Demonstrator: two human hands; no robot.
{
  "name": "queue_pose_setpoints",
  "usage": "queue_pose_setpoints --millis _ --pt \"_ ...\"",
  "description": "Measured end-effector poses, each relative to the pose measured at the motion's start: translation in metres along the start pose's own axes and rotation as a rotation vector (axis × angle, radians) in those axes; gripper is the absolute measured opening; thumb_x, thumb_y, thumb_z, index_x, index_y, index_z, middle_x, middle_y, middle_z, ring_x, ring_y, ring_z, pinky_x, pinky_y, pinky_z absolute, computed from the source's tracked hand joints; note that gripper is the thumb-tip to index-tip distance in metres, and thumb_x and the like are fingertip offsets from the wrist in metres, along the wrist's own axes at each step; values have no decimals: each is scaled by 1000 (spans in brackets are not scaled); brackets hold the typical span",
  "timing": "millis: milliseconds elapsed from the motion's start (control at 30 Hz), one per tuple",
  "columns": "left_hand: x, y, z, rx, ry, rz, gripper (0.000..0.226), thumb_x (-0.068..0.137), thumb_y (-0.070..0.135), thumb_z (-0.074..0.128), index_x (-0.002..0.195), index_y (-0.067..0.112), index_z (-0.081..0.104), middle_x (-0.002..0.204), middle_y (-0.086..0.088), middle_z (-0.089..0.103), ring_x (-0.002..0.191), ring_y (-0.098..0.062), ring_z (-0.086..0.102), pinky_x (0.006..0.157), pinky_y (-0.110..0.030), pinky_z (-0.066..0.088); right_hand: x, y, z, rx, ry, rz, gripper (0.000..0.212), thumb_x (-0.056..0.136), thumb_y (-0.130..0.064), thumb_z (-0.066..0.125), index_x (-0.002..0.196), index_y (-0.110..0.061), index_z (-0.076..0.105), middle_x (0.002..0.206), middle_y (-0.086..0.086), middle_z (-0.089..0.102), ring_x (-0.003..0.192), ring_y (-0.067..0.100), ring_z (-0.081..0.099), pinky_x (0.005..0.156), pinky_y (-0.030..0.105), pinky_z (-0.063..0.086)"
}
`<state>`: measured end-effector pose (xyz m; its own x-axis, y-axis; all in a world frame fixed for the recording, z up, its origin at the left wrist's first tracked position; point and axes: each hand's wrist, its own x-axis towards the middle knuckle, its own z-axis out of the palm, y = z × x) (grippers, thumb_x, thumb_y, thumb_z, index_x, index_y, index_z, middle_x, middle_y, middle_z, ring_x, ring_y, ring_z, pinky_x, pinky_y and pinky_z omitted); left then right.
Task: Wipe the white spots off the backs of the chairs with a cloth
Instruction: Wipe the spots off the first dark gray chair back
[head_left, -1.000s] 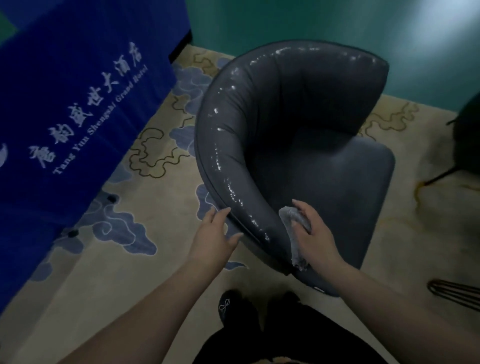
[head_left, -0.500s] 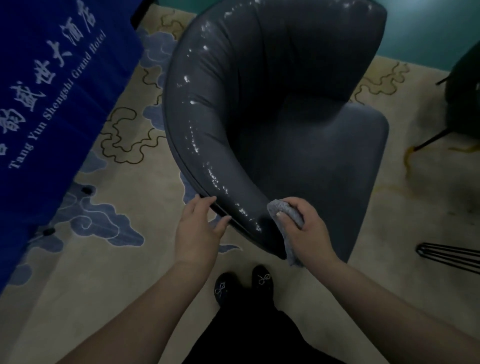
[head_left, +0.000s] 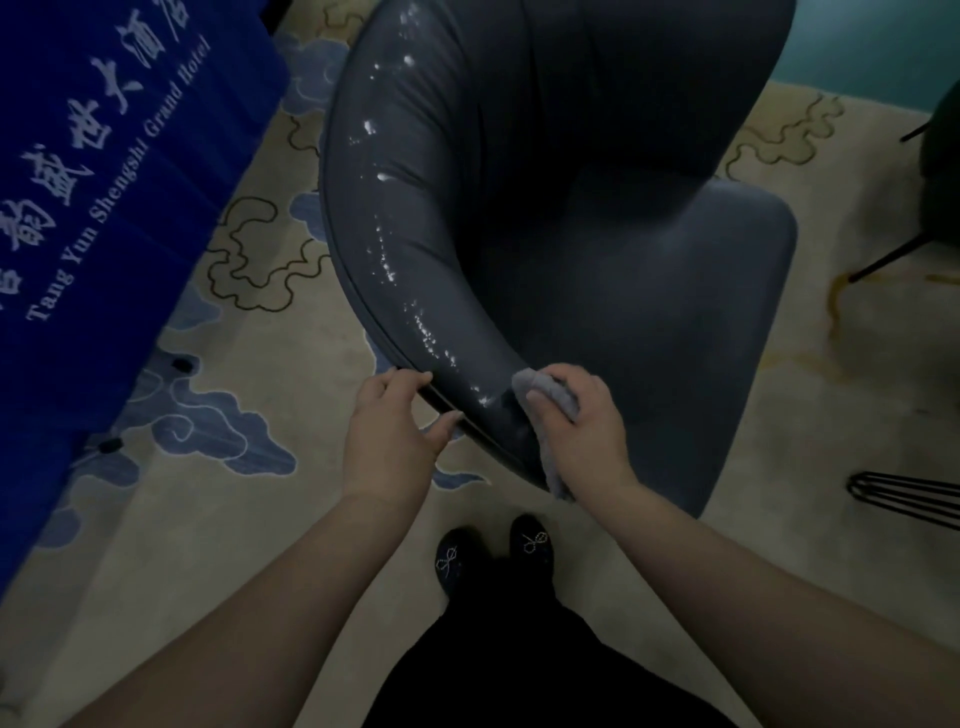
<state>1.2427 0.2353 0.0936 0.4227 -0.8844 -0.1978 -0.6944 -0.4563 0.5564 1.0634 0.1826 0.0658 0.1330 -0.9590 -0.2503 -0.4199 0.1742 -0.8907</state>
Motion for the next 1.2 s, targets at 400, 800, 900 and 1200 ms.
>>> queue_pose_setpoints --millis 400,800,900,1200 --pt "1 1 -1 -39 15 -21 51 73 34 81 118 21 61 118 0 51 95 -12 52 88 -22 42 9 0 4 38 -71 -63 20 83 -26 68 95 -41 61 106 -5 56 94 -3 55 79 9 42" --pt "6 0 -6 -46 0 -25 50 72 30 82 117 18 64 120 -5 54 104 -19 58 96 -31 47 10 -12 13 17 -129 -126 22 84 -21 70 91 -40 63 101 -8 49 90 -8 53 75 2 38" --pt "6 -1 -6 -65 0 -23 49 72 30 82 117 17 65 119 -4 55 107 -17 57 98 -37 47 25 -19 14 49 -56 13 18 86 -21 67 93 -37 62 105 -2 53 91 0 55 73 3 39" --pt "5 0 -4 -47 12 -39 52 71 34 82 118 21 64 120 -2 55 105 -18 57 96 -33 47 22 -25 26 69 -95 -24 18 85 -22 68 90 -38 62 102 -8 51 89 -6 53 75 8 40"
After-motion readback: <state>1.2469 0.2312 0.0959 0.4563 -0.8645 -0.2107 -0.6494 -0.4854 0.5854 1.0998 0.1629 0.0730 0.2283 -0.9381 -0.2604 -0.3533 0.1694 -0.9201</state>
